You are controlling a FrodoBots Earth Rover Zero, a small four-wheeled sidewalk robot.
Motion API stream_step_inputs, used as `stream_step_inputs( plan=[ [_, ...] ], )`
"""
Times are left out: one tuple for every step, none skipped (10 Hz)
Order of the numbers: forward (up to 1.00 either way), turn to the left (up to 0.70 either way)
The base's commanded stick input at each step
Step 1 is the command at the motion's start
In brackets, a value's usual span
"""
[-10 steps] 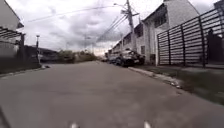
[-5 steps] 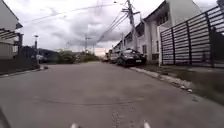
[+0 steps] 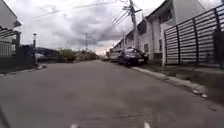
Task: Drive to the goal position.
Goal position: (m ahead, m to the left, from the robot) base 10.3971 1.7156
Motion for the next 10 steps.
stream_step_inputs(
  plan=[
    [0.7,0.0],
    [0.7,0.0],
    [0.7,0.0],
    [0.7,0.0],
    [0.7,0.0],
    [0.7,0.0],
    [0.7,0.0],
    [0.7,0.0],
    [0.7,0.0],
    [0.7,0.0]
  ],
)
